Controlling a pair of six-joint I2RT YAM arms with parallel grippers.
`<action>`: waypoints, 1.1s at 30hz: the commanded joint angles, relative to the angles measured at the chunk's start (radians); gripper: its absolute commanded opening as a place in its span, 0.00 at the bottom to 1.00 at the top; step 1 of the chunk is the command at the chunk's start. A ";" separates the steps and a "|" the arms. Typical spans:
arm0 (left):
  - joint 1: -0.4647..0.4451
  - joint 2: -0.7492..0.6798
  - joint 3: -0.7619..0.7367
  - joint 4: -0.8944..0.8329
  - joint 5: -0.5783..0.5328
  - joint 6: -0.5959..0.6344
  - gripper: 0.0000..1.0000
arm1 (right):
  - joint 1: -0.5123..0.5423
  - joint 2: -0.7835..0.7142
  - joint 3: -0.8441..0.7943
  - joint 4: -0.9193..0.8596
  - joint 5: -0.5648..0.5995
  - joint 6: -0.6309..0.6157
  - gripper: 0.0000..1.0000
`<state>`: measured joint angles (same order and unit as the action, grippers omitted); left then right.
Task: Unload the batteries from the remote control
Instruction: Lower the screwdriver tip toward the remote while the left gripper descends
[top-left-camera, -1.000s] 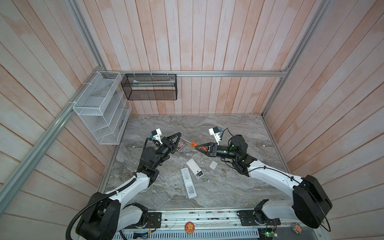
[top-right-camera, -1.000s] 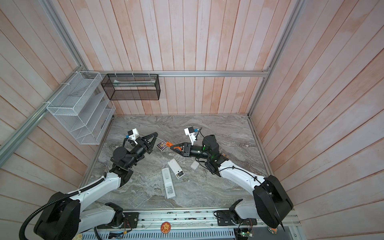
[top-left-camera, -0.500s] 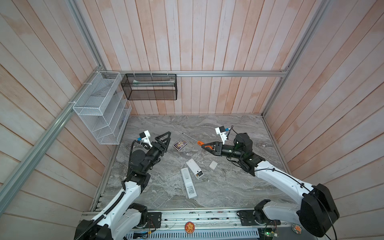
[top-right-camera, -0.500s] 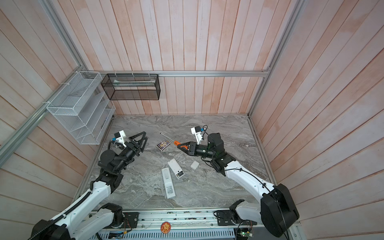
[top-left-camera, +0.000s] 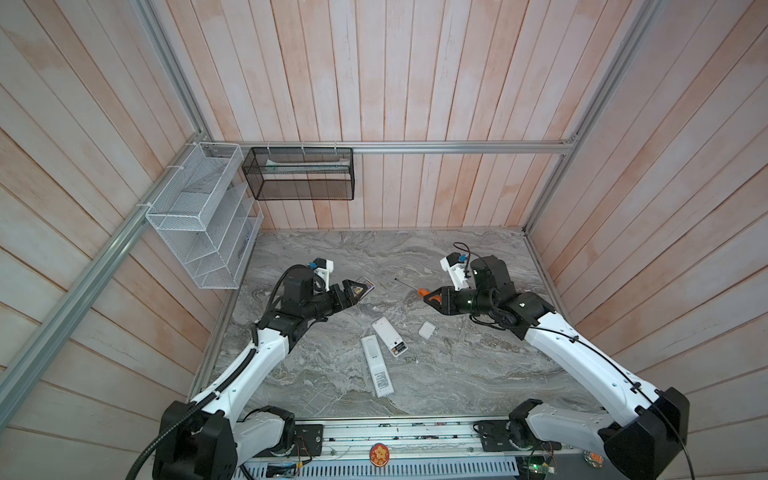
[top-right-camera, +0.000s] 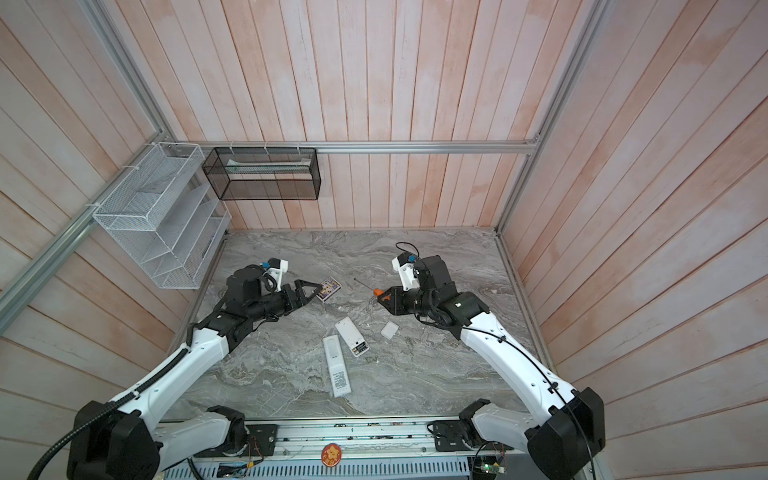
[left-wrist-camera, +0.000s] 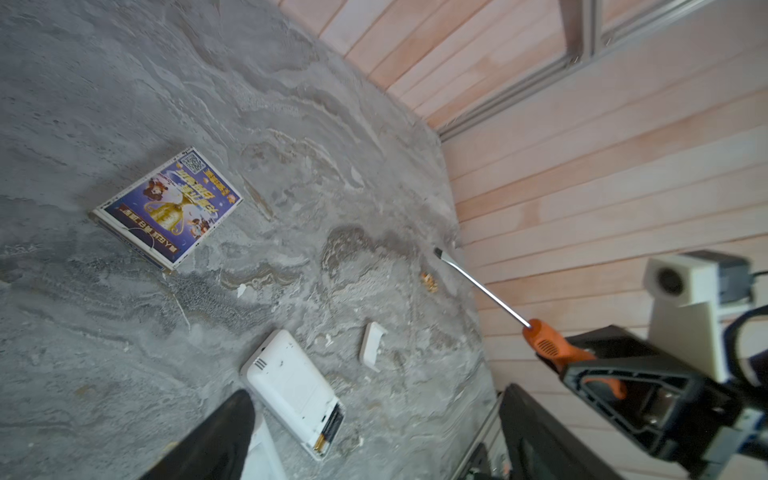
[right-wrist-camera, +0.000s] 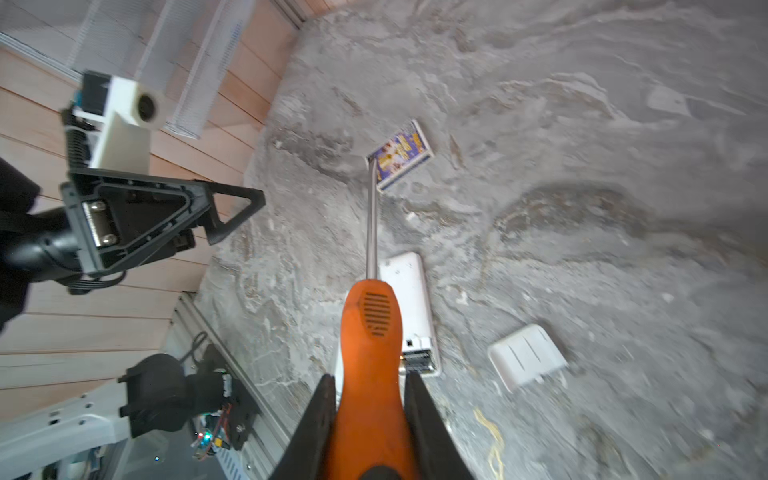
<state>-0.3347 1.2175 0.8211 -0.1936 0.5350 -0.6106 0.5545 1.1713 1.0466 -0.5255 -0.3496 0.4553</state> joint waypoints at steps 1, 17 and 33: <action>-0.105 0.091 0.087 -0.235 -0.048 0.302 0.96 | -0.006 -0.063 0.006 -0.194 0.132 -0.059 0.05; -0.278 0.269 0.182 -0.331 -0.139 0.356 1.00 | -0.008 -0.191 -0.198 -0.180 -0.187 0.020 0.02; -0.199 0.206 0.148 -0.220 -0.091 0.302 1.00 | 0.215 -0.244 -0.412 0.014 -0.208 0.195 0.00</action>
<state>-0.5331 1.4513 0.9932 -0.4347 0.4202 -0.3008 0.7528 0.9085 0.6376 -0.5850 -0.5621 0.6334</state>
